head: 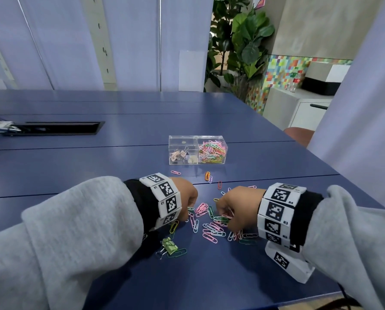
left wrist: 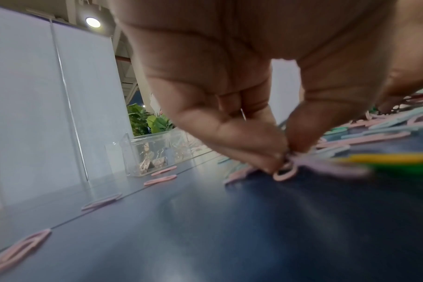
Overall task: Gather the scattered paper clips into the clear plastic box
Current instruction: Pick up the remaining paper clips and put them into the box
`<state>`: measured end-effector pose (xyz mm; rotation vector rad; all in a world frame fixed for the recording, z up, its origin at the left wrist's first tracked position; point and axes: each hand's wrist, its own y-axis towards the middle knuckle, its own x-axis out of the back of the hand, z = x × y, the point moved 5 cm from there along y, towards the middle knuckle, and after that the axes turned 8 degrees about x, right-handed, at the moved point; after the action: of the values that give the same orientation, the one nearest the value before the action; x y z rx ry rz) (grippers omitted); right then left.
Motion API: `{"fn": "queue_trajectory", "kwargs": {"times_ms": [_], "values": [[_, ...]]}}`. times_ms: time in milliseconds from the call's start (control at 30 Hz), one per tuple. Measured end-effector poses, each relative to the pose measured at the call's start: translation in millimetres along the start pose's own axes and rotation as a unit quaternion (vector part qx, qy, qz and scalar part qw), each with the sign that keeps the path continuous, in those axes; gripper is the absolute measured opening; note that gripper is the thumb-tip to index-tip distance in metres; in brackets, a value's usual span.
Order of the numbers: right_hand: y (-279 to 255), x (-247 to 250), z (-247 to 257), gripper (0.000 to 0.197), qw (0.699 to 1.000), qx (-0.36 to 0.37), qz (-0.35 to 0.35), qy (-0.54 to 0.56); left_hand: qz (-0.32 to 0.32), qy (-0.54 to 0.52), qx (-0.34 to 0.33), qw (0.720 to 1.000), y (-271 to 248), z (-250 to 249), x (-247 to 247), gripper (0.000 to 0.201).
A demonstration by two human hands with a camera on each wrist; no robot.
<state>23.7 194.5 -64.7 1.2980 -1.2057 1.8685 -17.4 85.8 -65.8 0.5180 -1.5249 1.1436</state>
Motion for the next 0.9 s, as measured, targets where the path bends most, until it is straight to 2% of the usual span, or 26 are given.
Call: {"fn": "queue_trajectory", "kwargs": {"times_ms": [67,133,200,400,600,667,767,833,900], "values": [[-1.2,1.5,-4.3,0.021,1.0,0.0,-0.004,0.002,-0.015,-0.014,0.001,1.0,0.5,3.2,1.5,0.025],[-4.0,8.1,-10.3,0.012,1.0,-0.007,-0.019,0.005,-0.023,-0.028,0.006,0.999,0.9,7.5,1.3,0.013],[-5.9,21.5,-19.5,0.015,0.998,-0.027,-0.046,0.014,-0.034,-0.045,0.01,0.998,1.6,13.2,1.4,0.018],[9.0,84.5,-56.4,0.02,0.976,-0.076,-0.188,0.083,-0.077,-0.105,0.035,0.991,4.1,31.8,9.1,0.026],[54.3,125.3,-81.8,0.008,0.945,-0.109,-0.293,0.095,-0.126,-0.189,0.071,0.971,1.4,63.7,34.0,0.019],[72.8,129.0,-87.8,0.011,0.945,-0.117,-0.295,0.079,-0.124,-0.232,0.076,0.962,2.9,72.2,42.5,0.015],[97.7,126.1,-94.5,0.021,0.959,-0.125,-0.252,0.036,-0.121,-0.319,0.068,0.938,10.6,80.4,57.2,0.017],[108.0,121.6,-99.3,0.025,0.967,-0.127,-0.219,0.022,-0.136,-0.368,0.06,0.918,19.7,82.4,72.3,0.021],[112.9,116.2,-102.7,0.028,0.972,-0.121,-0.199,0.018,-0.162,-0.375,0.056,0.911,32.4,81.1,89.6,0.024]]}}
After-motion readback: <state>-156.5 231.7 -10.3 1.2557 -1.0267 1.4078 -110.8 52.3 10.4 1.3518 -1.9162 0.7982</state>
